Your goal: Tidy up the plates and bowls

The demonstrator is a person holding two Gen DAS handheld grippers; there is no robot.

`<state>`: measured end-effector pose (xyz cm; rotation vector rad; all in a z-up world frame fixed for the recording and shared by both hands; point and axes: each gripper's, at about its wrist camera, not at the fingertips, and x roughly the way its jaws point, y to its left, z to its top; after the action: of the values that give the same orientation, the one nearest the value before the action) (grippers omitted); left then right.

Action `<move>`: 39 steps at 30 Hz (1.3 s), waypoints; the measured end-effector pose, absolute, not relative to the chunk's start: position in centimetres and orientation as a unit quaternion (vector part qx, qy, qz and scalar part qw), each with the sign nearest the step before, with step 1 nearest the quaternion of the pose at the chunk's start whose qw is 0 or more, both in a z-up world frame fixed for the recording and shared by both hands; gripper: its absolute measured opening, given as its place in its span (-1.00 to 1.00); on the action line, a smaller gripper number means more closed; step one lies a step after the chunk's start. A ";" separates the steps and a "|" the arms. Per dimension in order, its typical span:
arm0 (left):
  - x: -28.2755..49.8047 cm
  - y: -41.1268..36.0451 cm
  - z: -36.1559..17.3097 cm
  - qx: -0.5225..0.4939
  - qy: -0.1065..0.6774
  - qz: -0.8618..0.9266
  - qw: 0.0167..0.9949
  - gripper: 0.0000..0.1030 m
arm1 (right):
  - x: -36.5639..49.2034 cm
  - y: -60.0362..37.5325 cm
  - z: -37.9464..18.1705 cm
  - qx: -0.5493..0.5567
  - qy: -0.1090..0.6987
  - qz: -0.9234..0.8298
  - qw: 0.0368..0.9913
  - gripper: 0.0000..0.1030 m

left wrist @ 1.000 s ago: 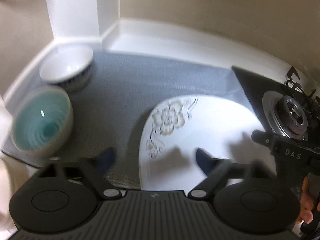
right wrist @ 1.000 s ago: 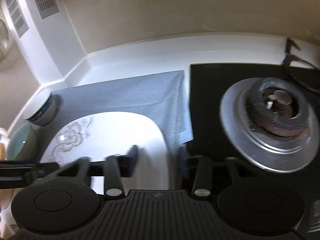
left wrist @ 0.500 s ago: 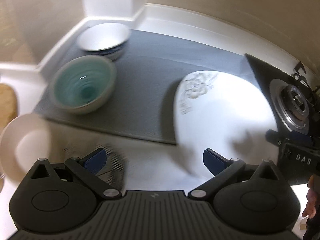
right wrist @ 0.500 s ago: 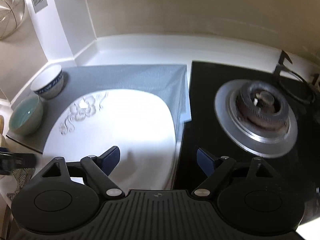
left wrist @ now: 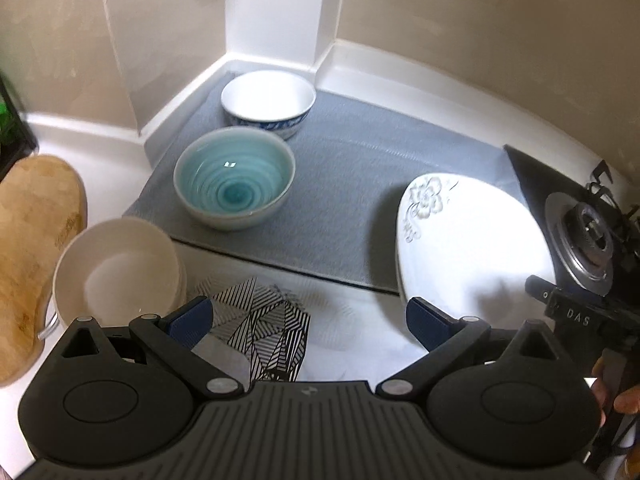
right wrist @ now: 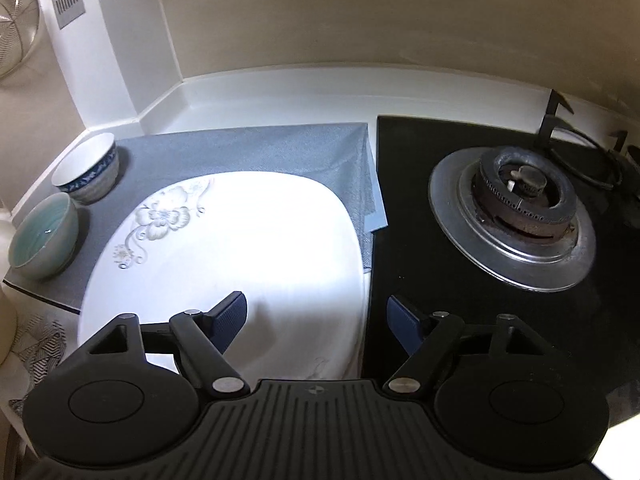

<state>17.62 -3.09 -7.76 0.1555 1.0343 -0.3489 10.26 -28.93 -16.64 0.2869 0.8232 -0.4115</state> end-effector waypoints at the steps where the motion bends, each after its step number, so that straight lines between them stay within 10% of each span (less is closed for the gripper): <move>1: 17.5 -3.2 -7.5 0.075 0.488 -0.171 0.853 0.99 | 10.1 -28.6 -16.2 0.134 0.393 -0.196 0.889 0.55; 39: 13.4 -2.2 -6.0 0.090 0.485 -0.108 0.863 0.99 | 9.6 -20.7 -8.6 0.099 0.366 0.012 0.925 0.70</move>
<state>13.41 -2.17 -6.00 0.1877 1.0160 -0.2263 9.64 -20.74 -8.60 0.2026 0.7518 0.0239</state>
